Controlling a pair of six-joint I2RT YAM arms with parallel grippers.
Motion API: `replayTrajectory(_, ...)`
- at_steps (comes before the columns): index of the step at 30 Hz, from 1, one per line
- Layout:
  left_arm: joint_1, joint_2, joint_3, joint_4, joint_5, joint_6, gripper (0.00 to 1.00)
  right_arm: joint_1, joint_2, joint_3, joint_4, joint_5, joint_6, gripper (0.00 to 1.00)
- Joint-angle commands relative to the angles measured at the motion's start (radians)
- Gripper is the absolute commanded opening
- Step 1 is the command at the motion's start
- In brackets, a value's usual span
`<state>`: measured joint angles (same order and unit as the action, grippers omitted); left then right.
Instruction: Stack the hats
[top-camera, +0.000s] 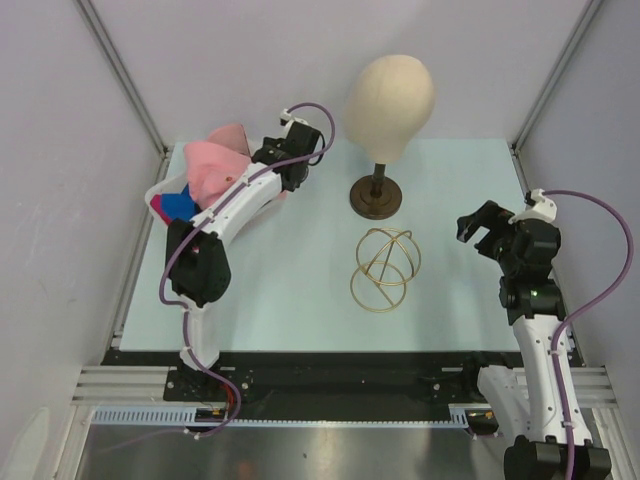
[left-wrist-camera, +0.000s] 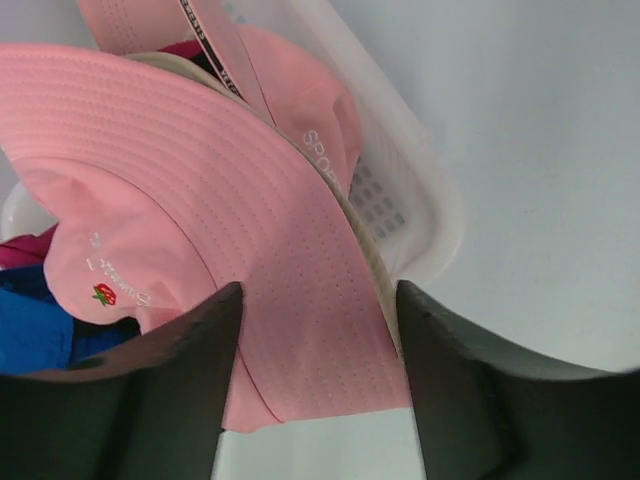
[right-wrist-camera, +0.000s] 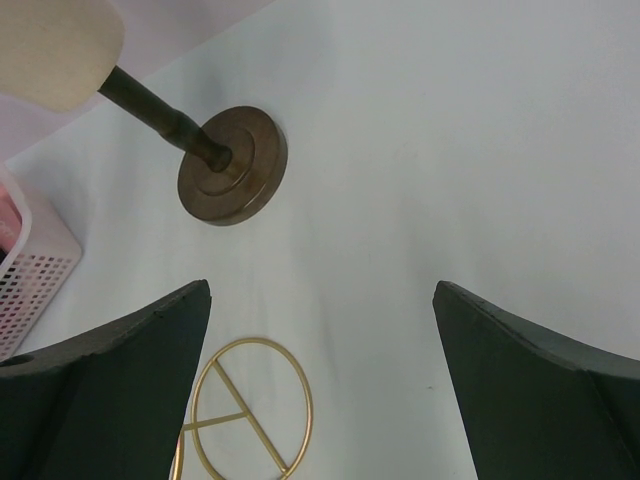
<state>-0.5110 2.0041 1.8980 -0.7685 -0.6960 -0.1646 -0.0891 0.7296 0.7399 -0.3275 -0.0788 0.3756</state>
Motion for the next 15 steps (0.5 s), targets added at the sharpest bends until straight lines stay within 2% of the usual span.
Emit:
replayTrajectory(1, 0.012, -0.021, -0.013, 0.003, -0.011, 0.013, 0.55, 0.003, 0.014, 0.024, 0.036, -0.027, 0.014, 1.00)
replayTrajectory(2, 0.014, -0.027, -0.023, 0.008, -0.013, 0.014, 0.45, 0.003, 0.017, 0.027, 0.038, -0.035, 0.013, 1.00)
replayTrajectory(4, 0.017, -0.054, -0.037, 0.030, -0.011, 0.027, 0.39, 0.008, 0.017, 0.035, 0.036, -0.039, 0.011, 1.00)
replayTrajectory(5, 0.023, -0.060, -0.049, 0.031, -0.007, 0.028, 0.27, 0.009, 0.016, 0.036, 0.035, -0.041, 0.013, 0.99)
replayTrajectory(8, 0.037, -0.091, -0.059, 0.006, -0.005, 0.011, 0.00, 0.025, 0.013, 0.056, 0.027, -0.058, -0.003, 0.99)
replayTrajectory(15, 0.042, -0.335, -0.174, 0.116, 0.045, 0.022, 0.00, 0.130, 0.011, 0.205, -0.045, -0.027, -0.063, 0.98)
